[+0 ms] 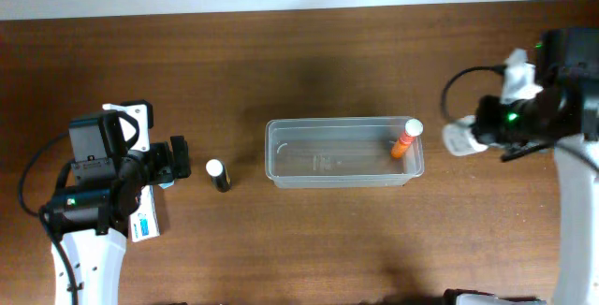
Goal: Pack container
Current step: 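Place the spray bottle upright in the container beside the tube, then grasp the small dark white-capped bottle with the left gripper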
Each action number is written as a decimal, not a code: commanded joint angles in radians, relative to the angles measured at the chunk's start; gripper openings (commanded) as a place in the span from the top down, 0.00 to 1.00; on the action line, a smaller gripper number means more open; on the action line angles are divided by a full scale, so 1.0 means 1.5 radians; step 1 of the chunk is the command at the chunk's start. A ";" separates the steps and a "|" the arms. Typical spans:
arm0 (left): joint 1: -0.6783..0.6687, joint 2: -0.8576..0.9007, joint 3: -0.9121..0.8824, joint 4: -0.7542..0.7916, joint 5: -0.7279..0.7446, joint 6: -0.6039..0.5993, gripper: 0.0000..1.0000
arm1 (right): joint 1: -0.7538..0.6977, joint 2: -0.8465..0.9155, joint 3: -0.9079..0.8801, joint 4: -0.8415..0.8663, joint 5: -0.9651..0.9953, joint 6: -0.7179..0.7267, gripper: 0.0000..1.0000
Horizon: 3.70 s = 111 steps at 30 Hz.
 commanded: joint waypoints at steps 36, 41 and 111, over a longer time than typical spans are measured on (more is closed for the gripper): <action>0.003 0.000 0.015 0.001 0.009 -0.006 0.01 | 0.159 0.095 -0.228 0.238 0.049 0.023 0.33; 0.003 0.000 0.016 0.002 0.011 -0.006 0.01 | 0.148 0.012 -0.160 0.210 0.049 0.023 0.23; -0.553 0.457 0.390 0.046 -0.031 -0.090 0.97 | -0.092 0.100 -0.130 0.174 0.013 0.026 0.03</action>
